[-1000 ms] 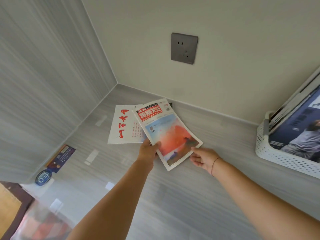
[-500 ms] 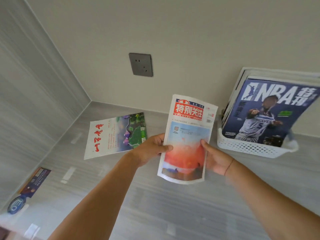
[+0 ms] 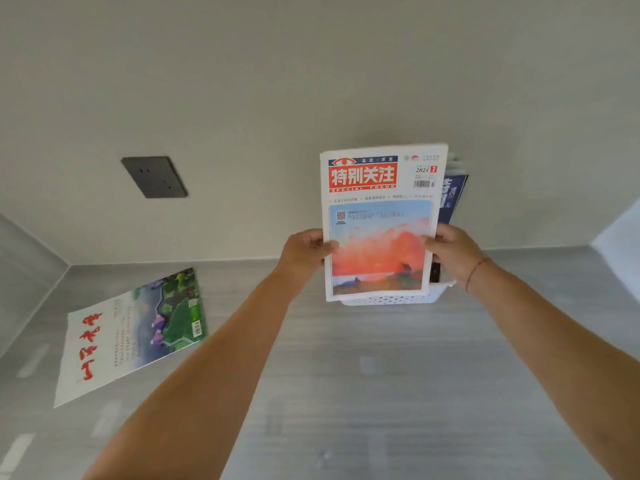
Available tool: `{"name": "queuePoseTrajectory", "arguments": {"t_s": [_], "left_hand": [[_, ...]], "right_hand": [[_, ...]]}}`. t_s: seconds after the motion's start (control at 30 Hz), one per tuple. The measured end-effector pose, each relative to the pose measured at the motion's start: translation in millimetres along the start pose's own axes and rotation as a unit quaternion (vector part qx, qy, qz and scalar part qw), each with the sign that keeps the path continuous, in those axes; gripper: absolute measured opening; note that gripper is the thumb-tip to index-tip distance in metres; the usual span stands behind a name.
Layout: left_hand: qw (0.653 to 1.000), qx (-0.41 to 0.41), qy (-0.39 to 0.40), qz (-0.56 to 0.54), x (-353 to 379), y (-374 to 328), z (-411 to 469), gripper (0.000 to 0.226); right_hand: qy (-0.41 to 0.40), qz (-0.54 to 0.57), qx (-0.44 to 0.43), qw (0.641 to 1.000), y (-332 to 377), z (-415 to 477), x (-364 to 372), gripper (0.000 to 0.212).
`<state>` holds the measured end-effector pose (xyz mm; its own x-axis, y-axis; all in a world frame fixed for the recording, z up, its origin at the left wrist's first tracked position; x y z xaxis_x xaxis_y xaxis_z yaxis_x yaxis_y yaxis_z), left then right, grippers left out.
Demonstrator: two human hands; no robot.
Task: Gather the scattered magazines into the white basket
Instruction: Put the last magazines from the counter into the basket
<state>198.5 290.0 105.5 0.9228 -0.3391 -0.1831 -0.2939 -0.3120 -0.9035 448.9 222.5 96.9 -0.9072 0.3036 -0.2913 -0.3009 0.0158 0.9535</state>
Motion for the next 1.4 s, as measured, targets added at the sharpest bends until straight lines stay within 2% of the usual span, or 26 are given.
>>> {"name": "queuePoseTrajectory", "arguments": {"t_s": [0.23, 0.33, 0.43, 0.53, 0.63, 0.97, 1.07, 1.2, 1.27, 1.4], "left_hand": [[0.991, 0.003, -0.134, -0.007, 40.4, -25.6, 34.3, 0.009], [0.984, -0.034, -0.173, 0.017, 46.1, -5.9, 43.1, 0.017], [0.977, -0.079, -0.195, 0.037, 45.5, 26.0, 48.8, 0.012], [0.965, -0.113, -0.235, 0.012, 40.6, 52.4, 49.6, 0.017], [0.964, -0.124, -0.234, -0.021, 41.5, 61.4, 51.8, 0.015], [0.974, -0.116, -0.196, -0.003, 37.2, 63.0, 58.5, 0.008], [0.972, -0.118, -0.2, -0.023, 23.4, 71.7, 56.8, 0.008], [0.961, -0.142, -0.221, -0.081, -17.8, 104.1, 40.1, 0.027], [0.946, -0.165, -0.25, -0.122, -49.4, 126.5, 26.8, 0.029], [0.9, -0.209, -0.317, -0.215, -122.5, 175.5, -4.8, 0.039]], "right_hand": [[-0.094, -0.053, -0.019, 0.994, -6.6, 27.6, -46.8, 0.018], [-0.093, -0.062, 0.01, 0.994, -29.2, 27.6, -40.9, 0.019], [-0.068, -0.059, 0.037, 0.995, -53.6, 21.8, -25.3, 0.019], [-0.048, -0.071, 0.057, 0.995, -75.8, 17.1, -14.4, 0.019], [-0.064, -0.068, 0.072, 0.993, -84.1, 20.1, -15.7, 0.019], [-0.13, -0.047, 0.081, 0.987, -80.0, 22.3, -16.5, 0.03], [-0.185, -0.037, 0.109, 0.976, -72.9, 14.2, -19.3, 0.041], [-0.243, -0.045, 0.066, 0.967, -42.8, -11.3, 5.2, 0.025], [-0.228, -0.045, 0.03, 0.972, -25.9, -23.4, 37.7, 0.02], [-0.084, -0.02, 0.007, 0.996, -10.6, -39.2, 129.4, 0.013]]}}
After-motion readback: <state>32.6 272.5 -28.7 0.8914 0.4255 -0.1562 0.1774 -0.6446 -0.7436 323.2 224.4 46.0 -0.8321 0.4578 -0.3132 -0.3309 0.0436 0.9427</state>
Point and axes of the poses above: each hand's wrist, its own z-axis towards the middle knuckle, its own x-axis out of the palm, y = z × x, the point moved 6 cm from there along z, towards the middle knuckle, and after that the axes turned 13 degrees about -x, right-handed, at the moved point
